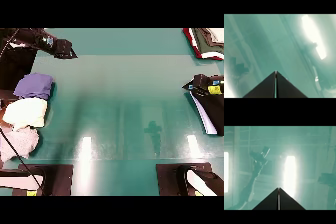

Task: Fold the shirts.

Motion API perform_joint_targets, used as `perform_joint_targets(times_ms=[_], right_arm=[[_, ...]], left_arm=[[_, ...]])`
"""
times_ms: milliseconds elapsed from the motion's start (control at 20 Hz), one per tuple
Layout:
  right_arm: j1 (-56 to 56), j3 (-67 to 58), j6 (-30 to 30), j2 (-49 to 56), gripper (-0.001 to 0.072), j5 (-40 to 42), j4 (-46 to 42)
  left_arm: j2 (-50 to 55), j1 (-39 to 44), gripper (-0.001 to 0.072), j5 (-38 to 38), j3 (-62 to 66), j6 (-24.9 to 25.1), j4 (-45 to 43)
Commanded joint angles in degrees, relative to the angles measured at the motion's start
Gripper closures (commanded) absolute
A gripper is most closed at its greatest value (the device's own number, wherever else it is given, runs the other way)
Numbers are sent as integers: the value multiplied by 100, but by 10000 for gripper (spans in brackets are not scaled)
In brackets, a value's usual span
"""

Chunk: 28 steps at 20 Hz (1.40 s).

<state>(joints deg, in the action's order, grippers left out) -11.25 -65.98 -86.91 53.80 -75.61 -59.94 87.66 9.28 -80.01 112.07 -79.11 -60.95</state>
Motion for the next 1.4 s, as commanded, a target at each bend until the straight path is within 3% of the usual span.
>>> perform_joint_targets(times_ms=[0,50,100,150,250,600,750,950,1000,1050,1100,1150,1350], right_arm=[[7,2,-2,4,692,-2,2],[7,2,-2,4,692,-4,2],[7,2,-2,4,692,-4,2],[7,2,-2,4,693,-2,2],[7,2,-2,2,692,-9,4],[7,2,-2,4,692,35,2],[7,2,-2,4,693,68,2],[7,2,-2,4,692,68,2],[7,2,-2,4,692,70,2],[7,2,-2,4,692,74,2],[7,2,-2,4,692,87,2],[7,2,-2,4,692,96,2],[7,-4,-2,2,692,223,50]], left_arm=[[-4,-4,678,302,0,149,-358],[-2,-4,542,275,0,44,-1043],[33,-4,176,245,0,-358,-1958],[87,-4,-2,214,-2,-809,-2944],[168,-168,-10,232,-238,-1281,-4275],[522,-1196,-10,1335,-2107,-1405,-4074],[723,-1231,-10,1945,-2509,-1397,-4148],[887,-1231,-7,2159,-2608,-1410,-4148],[887,-1231,123,2192,-2605,-1414,-4146],[887,-1231,377,2210,-2599,-1405,-4127],[887,-1231,576,2243,-2592,-1410,-4033],[885,-1231,682,2249,-2566,-1399,-3893],[664,-1117,681,2118,-2262,-1335,-3383]])
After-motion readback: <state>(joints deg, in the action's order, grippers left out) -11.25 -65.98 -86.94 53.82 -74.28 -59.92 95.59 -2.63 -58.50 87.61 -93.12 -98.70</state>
